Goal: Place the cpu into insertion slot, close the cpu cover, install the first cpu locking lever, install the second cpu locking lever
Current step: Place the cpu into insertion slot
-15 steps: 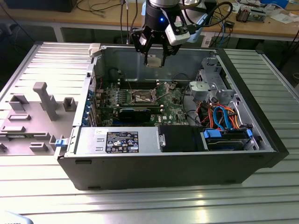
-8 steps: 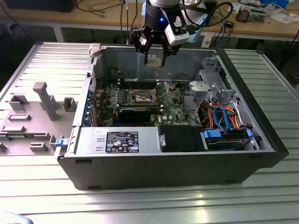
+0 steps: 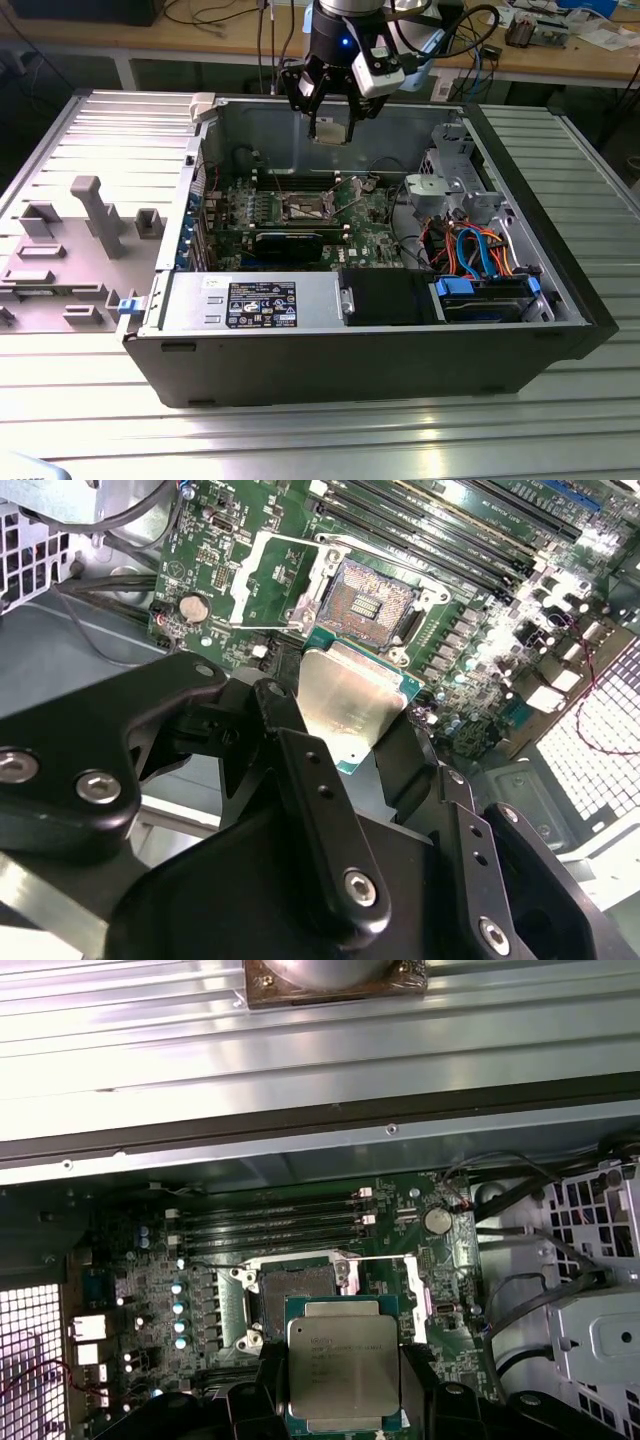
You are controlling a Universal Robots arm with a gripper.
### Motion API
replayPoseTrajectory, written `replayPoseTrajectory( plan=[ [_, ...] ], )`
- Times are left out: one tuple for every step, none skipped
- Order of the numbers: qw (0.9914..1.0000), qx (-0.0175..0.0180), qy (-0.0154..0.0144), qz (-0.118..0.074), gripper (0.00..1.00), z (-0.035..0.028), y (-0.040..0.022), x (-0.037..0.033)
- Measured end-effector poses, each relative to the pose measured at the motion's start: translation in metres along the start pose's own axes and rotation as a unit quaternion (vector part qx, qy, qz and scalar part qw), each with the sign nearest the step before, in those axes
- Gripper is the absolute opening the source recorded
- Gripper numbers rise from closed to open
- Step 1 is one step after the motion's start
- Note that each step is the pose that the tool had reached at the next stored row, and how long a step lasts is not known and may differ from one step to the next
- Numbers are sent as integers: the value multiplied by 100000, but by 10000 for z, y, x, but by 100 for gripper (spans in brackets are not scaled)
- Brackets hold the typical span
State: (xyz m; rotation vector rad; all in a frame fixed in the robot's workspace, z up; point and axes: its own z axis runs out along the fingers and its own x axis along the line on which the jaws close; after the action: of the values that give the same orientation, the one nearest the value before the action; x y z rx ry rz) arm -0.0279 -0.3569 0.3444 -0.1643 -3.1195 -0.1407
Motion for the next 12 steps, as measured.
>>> replayPoseTrajectory(
  plan=[
    [100000, 0, -11, 123, 55, 0, 0, 0],
    [100000, -4, -21, 201, 55, 0, 0, 0],
    [100000, -5, -27, 290, 55, 0, 0, 0],
    [99999, -4, -32, 375, 55, 0, 0, 0],
    [99999, -10, -50, 543, 55, 0, 0, 0],
    [99989, -26, -134, 1488, 55, 1, 0, 0],
    [99981, -39, -178, 1961, 55, 1, 0, 0],
    [99971, -47, -212, 2384, 55, 1, 0, 0],
    [99966, -50, -234, 2602, 55, 1, 0, 0],
    [99964, -51, -241, 2680, 55, 1, 0, 0],
    [99962, -52, -247, 2758, 55, 1, 0, 0],
    [99959, -55, -254, 2839, 55, 1, 0, 0]
  ],
)
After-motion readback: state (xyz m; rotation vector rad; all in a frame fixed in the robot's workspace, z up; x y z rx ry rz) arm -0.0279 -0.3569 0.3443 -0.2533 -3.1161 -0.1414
